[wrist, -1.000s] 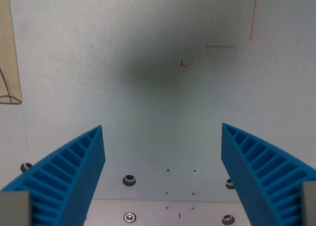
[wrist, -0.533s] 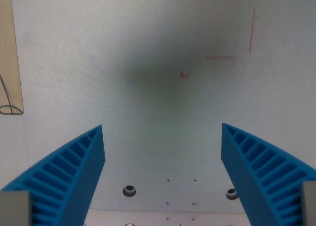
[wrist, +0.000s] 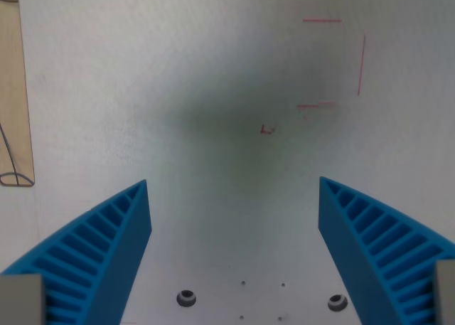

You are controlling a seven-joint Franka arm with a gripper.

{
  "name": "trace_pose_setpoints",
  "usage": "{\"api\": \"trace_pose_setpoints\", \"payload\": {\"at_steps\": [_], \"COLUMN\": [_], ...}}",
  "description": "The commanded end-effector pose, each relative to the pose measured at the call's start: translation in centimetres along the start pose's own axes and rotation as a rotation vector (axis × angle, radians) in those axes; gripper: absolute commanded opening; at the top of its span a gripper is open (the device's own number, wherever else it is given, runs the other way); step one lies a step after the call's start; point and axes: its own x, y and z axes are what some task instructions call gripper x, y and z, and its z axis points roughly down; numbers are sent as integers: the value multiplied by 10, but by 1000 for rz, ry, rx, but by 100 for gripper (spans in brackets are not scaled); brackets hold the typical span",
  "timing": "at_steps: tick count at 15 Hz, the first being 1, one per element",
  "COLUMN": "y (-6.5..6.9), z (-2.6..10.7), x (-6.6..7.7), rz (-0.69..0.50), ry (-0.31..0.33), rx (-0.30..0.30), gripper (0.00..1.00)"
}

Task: Rotate around gripper positive y

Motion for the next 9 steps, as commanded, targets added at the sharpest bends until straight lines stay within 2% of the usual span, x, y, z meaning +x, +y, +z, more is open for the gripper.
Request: {"api": "trace_pose_setpoints", "payload": {"at_steps": [1,9], "y": [0,0], "z": [-4,-4], "x": [-16,-16], "rz": [0,0], "ry": [258,351], "rx": [2,2], "gripper": [100,100]}}
